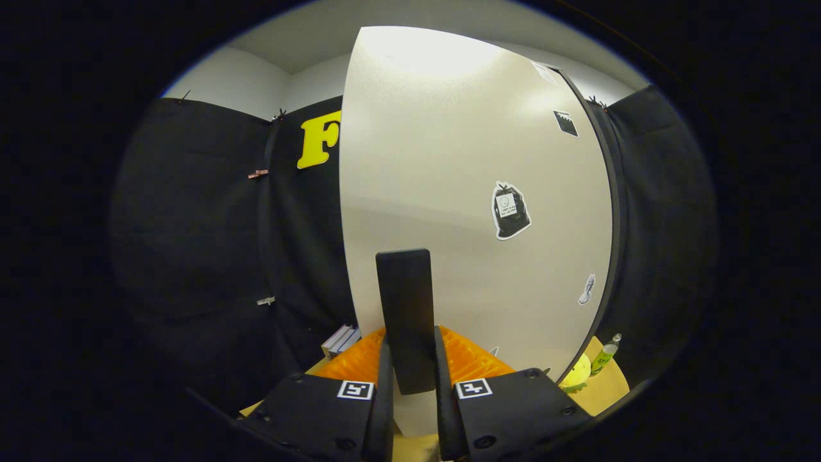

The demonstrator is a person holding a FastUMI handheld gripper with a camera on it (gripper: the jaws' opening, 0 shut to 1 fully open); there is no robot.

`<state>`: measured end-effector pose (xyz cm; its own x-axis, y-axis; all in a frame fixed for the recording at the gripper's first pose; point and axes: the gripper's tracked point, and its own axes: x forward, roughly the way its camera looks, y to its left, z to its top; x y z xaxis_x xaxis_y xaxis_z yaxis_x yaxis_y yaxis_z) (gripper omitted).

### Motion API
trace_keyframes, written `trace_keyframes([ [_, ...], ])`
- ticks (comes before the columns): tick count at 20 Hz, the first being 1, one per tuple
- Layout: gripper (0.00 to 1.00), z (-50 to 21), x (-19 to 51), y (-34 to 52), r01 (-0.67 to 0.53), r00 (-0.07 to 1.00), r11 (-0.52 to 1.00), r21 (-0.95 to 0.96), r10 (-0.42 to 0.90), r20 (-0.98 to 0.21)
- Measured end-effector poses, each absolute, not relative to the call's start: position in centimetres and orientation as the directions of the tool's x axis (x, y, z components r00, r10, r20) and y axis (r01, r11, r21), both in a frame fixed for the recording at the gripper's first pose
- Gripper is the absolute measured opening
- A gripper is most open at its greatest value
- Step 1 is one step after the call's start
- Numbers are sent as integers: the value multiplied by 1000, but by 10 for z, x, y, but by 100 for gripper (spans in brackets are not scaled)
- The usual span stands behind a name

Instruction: Open the shoe cabinet door, grab the shoes and put them into the shoe cabinet, then close the shoe cabinet door.

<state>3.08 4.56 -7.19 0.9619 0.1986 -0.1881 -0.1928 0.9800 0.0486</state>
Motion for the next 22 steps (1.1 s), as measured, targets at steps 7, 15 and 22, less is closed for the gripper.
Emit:
trace_keyframes([
  [7,32,-67,2,23,-237,952,969,64,245,-183],
  [15,31,-59,-33,-13,-239,955,969,53,245,-166],
  [22,31,-54,-58,-55,-176,970,983,42,181,-162],
])
